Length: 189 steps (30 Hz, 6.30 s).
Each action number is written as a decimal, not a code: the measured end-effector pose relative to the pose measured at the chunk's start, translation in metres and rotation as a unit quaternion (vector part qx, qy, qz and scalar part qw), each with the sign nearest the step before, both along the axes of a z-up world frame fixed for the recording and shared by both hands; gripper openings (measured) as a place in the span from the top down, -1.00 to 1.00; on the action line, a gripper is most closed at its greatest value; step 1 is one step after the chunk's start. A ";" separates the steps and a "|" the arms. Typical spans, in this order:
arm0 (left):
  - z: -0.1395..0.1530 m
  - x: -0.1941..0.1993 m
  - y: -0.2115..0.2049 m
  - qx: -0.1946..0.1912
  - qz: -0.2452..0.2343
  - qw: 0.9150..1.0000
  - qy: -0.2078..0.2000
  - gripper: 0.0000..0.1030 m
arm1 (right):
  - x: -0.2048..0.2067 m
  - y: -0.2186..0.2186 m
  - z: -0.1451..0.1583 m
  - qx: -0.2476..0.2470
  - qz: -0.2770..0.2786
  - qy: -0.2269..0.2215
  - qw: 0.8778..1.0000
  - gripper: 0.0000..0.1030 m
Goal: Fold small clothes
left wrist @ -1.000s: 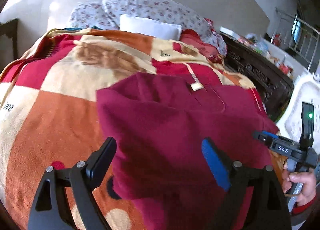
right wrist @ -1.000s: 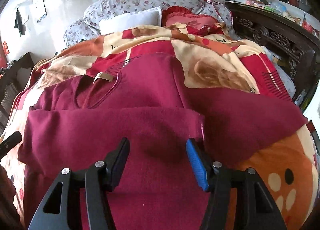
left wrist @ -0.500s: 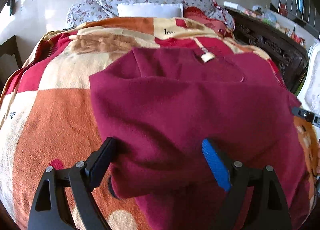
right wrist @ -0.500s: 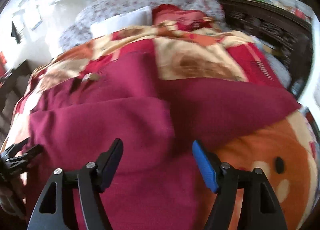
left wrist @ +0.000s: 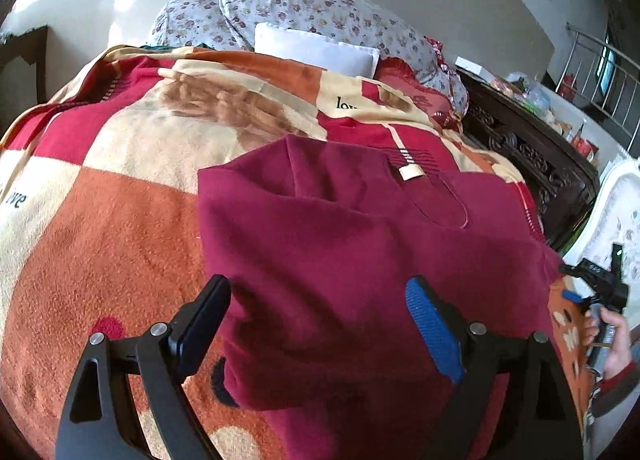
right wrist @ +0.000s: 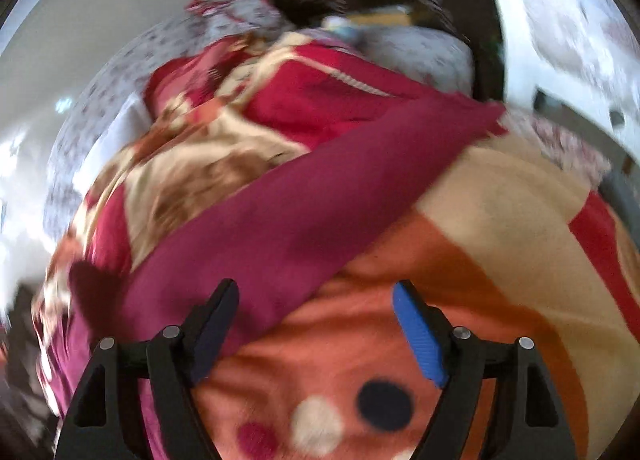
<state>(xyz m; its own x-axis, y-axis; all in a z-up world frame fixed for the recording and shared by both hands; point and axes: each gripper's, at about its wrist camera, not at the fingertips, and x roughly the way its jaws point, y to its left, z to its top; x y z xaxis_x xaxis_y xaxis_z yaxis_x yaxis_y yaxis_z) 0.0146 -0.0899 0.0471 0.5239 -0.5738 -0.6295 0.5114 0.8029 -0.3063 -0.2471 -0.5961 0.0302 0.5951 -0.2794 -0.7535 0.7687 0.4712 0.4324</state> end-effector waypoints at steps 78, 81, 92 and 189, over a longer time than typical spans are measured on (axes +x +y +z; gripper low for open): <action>0.021 0.026 0.067 -0.172 0.060 0.983 0.028 -0.79 | 0.139 0.388 0.046 -0.298 0.519 0.017 0.801 -0.40; 0.024 0.019 0.059 -0.157 0.047 0.986 0.012 -0.79 | 0.125 0.368 0.050 -0.250 0.503 -0.005 0.827 -0.51; 0.019 0.017 0.052 -0.135 0.043 0.990 0.015 -0.79 | 0.094 0.242 0.029 0.030 0.301 -0.131 0.944 -0.76; 0.049 -0.080 0.004 0.041 -0.089 0.995 -0.015 0.90 | -0.017 0.238 0.064 0.054 0.347 -0.204 0.914 -0.83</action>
